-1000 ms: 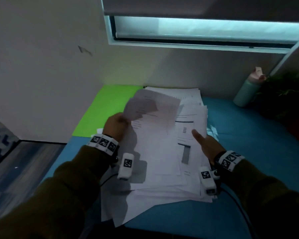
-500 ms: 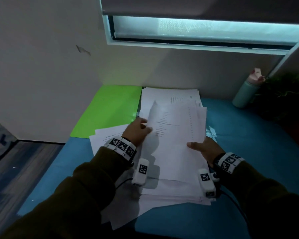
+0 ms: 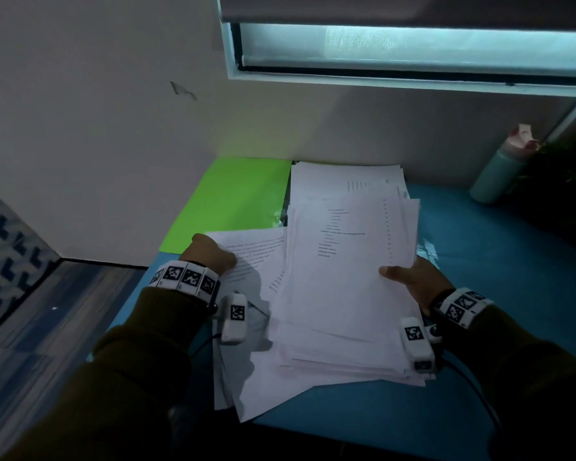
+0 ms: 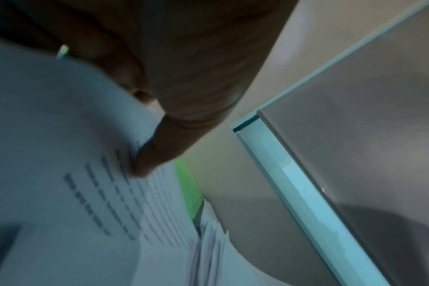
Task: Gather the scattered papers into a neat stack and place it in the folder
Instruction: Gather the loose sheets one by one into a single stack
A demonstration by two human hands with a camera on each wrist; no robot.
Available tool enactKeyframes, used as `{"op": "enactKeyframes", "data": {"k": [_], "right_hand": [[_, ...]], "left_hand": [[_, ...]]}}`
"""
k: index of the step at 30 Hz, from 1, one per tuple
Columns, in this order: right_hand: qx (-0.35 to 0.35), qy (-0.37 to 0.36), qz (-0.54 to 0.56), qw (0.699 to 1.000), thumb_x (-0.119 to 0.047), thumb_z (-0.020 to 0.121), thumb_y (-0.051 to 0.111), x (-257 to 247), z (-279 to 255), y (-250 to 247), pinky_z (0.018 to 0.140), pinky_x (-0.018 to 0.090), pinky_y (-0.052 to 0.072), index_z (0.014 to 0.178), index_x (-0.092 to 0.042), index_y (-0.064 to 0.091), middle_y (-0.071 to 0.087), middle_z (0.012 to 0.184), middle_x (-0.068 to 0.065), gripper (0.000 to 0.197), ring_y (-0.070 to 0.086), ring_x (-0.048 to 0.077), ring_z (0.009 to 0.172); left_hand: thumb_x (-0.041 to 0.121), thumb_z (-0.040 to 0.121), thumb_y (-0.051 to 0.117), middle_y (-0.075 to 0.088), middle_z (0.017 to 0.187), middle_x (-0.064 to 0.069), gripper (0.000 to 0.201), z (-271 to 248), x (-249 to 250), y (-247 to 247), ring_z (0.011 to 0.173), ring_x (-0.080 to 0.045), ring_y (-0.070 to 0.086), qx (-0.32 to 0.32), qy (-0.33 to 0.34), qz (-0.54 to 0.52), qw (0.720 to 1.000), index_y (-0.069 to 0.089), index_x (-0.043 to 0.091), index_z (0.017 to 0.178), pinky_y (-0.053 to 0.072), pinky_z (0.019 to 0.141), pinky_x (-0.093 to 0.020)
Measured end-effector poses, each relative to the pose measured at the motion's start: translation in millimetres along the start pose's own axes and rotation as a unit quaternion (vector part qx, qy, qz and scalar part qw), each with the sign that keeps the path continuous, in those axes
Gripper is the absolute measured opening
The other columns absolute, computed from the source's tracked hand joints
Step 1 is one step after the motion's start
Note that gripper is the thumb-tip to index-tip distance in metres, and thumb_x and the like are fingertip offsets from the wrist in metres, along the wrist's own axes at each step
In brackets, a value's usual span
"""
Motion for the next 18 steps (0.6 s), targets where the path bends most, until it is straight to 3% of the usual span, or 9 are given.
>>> {"op": "enactKeyframes", "data": {"k": [3, 4, 6, 9, 11, 14, 16, 18], "right_hand": [[0.0, -0.004, 0.011, 1.0, -0.007, 0.076, 0.075, -4.8, -2.8, 1.9, 0.096, 0.052, 0.049, 0.103, -0.018, 0.067, 0.069, 0.113, 0.015, 0.031, 0.065, 0.037, 0.105], [-0.001, -0.005, 0.01, 1.0, -0.009, 0.074, 0.076, -4.8, -2.3, 1.9, 0.096, 0.052, 0.049, 0.103, -0.018, 0.067, 0.07, 0.112, 0.015, 0.032, 0.066, 0.036, 0.104], [0.0, -0.003, 0.005, 1.0, -0.017, 0.068, 0.078, -1.9, -0.3, 0.7, 0.095, 0.053, 0.05, 0.103, -0.018, 0.069, 0.071, 0.111, 0.013, 0.037, 0.068, 0.034, 0.101], [0.002, -0.001, -0.004, 1.0, -0.028, 0.064, 0.082, 0.8, 0.8, -1.7, 0.093, 0.054, 0.051, 0.108, -0.017, 0.068, 0.073, 0.108, 0.01, 0.048, 0.07, 0.032, 0.097], [0.006, 0.002, -0.002, 1.0, -0.039, 0.054, 0.082, 4.4, 3.5, -4.9, 0.091, 0.054, 0.053, 0.109, -0.017, 0.069, 0.074, 0.105, 0.007, 0.06, 0.071, 0.03, 0.095], [0.009, -0.005, 0.003, 1.0, -0.033, 0.061, 0.082, 4.8, 2.5, -6.0, 0.091, 0.053, 0.053, 0.105, -0.019, 0.07, 0.074, 0.105, 0.007, 0.048, 0.07, 0.031, 0.095], [0.024, -0.009, 0.012, 1.0, -0.019, 0.074, 0.078, 0.2, -1.5, -5.2, 0.088, 0.051, 0.054, 0.107, -0.017, 0.069, 0.073, 0.105, 0.01, 0.034, 0.07, 0.033, 0.093], [0.05, -0.002, 0.051, 0.997, -0.007, 0.083, 0.069, -3.1, -3.1, -9.9, 0.076, 0.04, 0.058, 0.111, -0.012, 0.065, 0.072, 0.102, 0.011, 0.029, 0.07, 0.029, 0.084]], "left_hand": [[0.008, 0.083, 0.068, 0.06, 0.097, -0.016, 0.045, -2.7, -5.5, -1.2, 0.098, -0.036, 0.061, 0.026, 0.038, -0.032, 0.998, 0.05, -0.012, 0.119, 0.041, 0.073, -0.033], [0.007, 0.082, 0.07, 0.059, 0.088, -0.015, 0.038, -5.0, -8.5, -1.7, 0.088, -0.033, 0.059, 0.022, 0.05, -0.033, 0.998, 0.056, -0.013, 0.112, 0.039, 0.069, -0.032], [0.01, 0.081, 0.075, 0.059, 0.089, -0.017, 0.032, -10.7, -14.3, -2.0, 0.081, -0.027, 0.055, -0.007, 0.078, -0.042, 0.996, 0.063, -0.01, 0.103, 0.038, 0.066, -0.03], [0.018, 0.069, 0.082, 0.069, 0.098, -0.018, 0.04, -16.4, -28.0, -2.3, 0.086, -0.028, 0.064, -0.053, 0.095, -0.113, 0.988, 0.07, -0.002, 0.1, 0.05, 0.076, -0.034], [0.022, 0.058, 0.084, 0.073, 0.103, -0.02, 0.039, -20.2, -38.1, 0.5, 0.093, -0.031, 0.069, -0.109, 0.078, -0.169, 0.976, 0.072, 0.007, 0.092, 0.054, 0.092, -0.047], [0.008, 0.072, 0.078, 0.074, 0.101, -0.023, 0.014, -30.4, -45.1, 8.7, 0.092, -0.036, 0.07, -0.186, 0.061, -0.181, 0.964, 0.073, 0.01, 0.085, 0.052, 0.097, -0.052], [0.011, 0.082, 0.073, 0.075, 0.091, -0.019, 0.004, -32.6, -45.9, 7.5, 0.084, -0.032, 0.07, -0.14, 0.074, -0.166, 0.973, 0.072, 0.015, 0.079, 0.055, 0.092, -0.046], [0.021, 0.083, 0.067, 0.073, 0.094, -0.023, 0.012, -32.6, -42.2, -4.7, 0.086, -0.03, 0.069, -0.062, 0.094, -0.17, 0.979, 0.071, 0.01, 0.082, 0.055, 0.086, -0.044]]}}
Point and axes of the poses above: each hand's wrist, its own z-axis towards the middle knuckle, its own y-axis out of the palm, x = y × z, the point moved 3 cm from there along z, towards the middle knuckle
